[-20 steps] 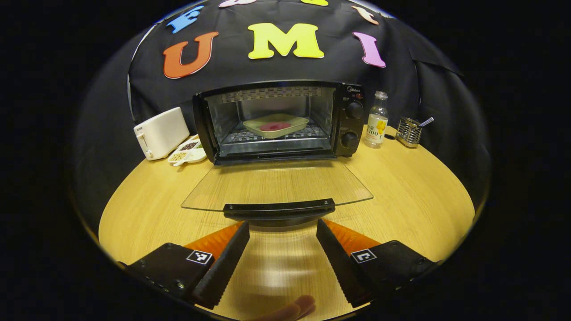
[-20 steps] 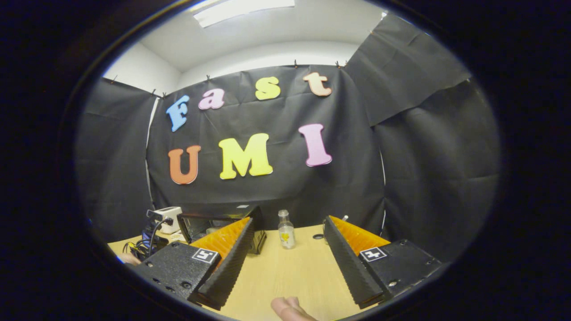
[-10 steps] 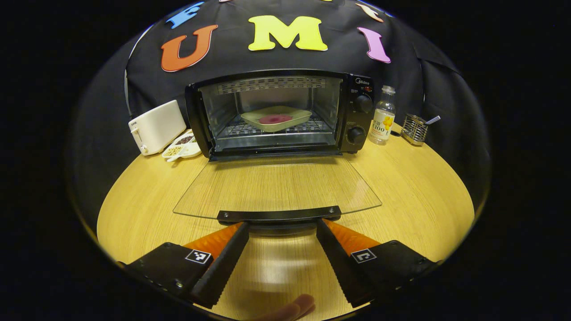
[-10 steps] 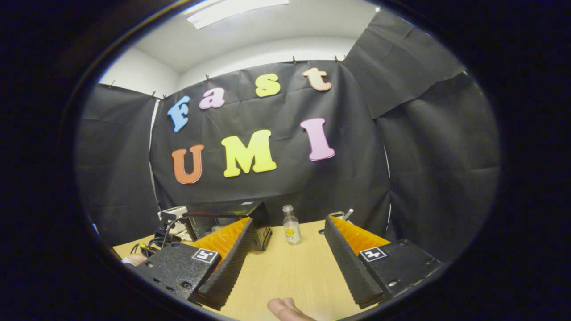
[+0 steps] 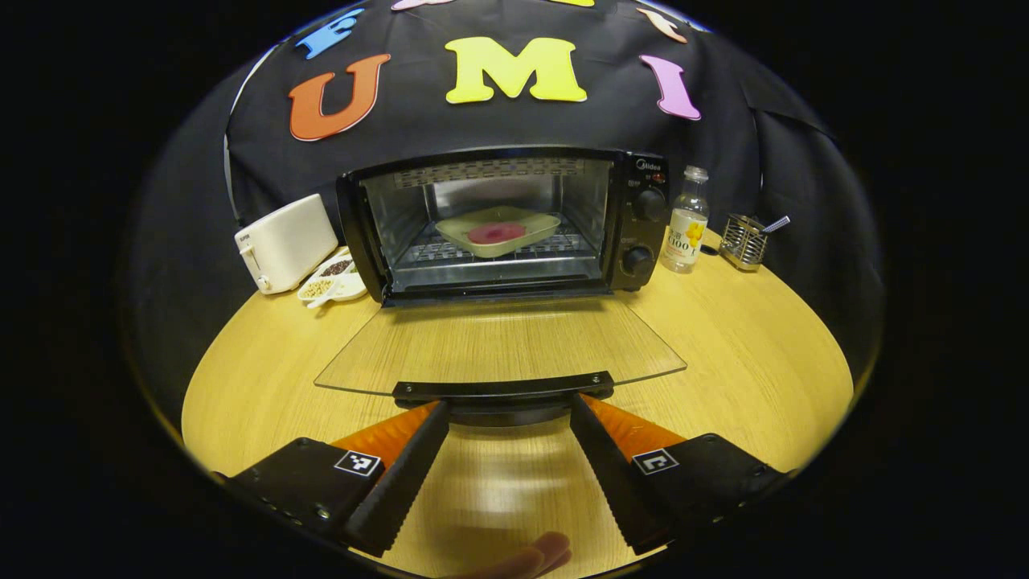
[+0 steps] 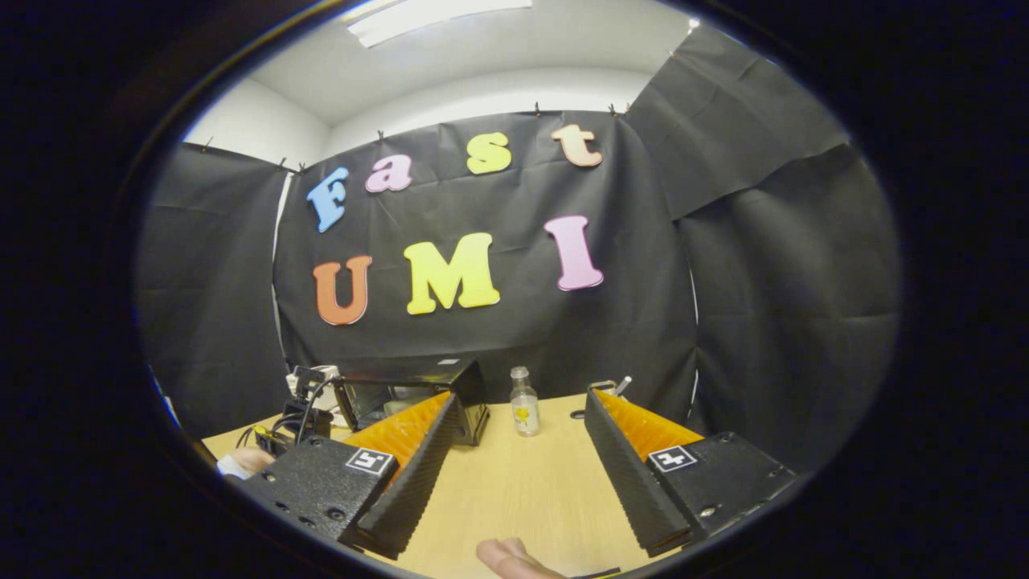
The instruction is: Open the electric oven with the left hand, put the food in, and close the electric oven.
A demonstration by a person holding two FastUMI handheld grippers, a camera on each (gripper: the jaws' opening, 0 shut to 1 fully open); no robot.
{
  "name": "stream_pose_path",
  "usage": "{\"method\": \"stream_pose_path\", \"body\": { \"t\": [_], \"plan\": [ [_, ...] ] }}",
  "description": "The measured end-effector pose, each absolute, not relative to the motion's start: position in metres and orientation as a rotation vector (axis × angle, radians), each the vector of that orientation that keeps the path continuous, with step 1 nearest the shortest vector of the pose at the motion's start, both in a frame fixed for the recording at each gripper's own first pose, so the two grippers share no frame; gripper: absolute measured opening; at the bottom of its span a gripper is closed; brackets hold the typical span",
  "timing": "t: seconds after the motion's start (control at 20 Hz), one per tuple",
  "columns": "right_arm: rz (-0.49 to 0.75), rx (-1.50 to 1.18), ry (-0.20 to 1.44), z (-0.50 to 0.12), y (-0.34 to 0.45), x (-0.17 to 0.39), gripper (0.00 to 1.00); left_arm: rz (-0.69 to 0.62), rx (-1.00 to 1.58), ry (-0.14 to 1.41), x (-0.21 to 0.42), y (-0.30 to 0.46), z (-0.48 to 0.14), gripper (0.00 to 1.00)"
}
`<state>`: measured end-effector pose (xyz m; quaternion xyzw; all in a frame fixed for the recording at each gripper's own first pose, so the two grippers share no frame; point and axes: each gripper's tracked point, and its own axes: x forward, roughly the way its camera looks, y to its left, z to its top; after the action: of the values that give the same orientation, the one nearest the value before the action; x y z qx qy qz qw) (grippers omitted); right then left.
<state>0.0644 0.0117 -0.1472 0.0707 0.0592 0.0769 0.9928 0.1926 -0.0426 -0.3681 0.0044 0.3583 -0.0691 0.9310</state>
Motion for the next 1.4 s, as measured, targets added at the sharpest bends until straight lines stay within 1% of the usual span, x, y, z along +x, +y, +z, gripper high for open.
{"method": "stream_pose_path", "body": {
  "t": [0.25,0.4,0.85,1.2,1.4],
  "plan": [
    [0.144,0.123,0.136,-0.144,0.011,0.051,0.95,-0.145,0.012,0.732,0.197,-0.04,-0.357,0.98],
    [0.127,0.12,0.136,-0.14,0.009,0.048,0.95,-0.146,0.016,0.695,0.204,-0.037,-0.346,0.98],
    [0.133,0.116,0.134,-0.132,0.017,0.042,0.95,-0.152,0.029,0.585,0.23,-0.033,-0.31,0.97],
    [0.132,0.102,0.13,-0.123,0.02,0.036,0.95,-0.145,0.045,0.491,0.267,-0.032,-0.277,0.98],
    [0.12,0.094,0.12,-0.117,0.016,0.03,0.95,-0.104,0.056,0.445,0.29,-0.025,-0.262,0.96]
  ]
}}
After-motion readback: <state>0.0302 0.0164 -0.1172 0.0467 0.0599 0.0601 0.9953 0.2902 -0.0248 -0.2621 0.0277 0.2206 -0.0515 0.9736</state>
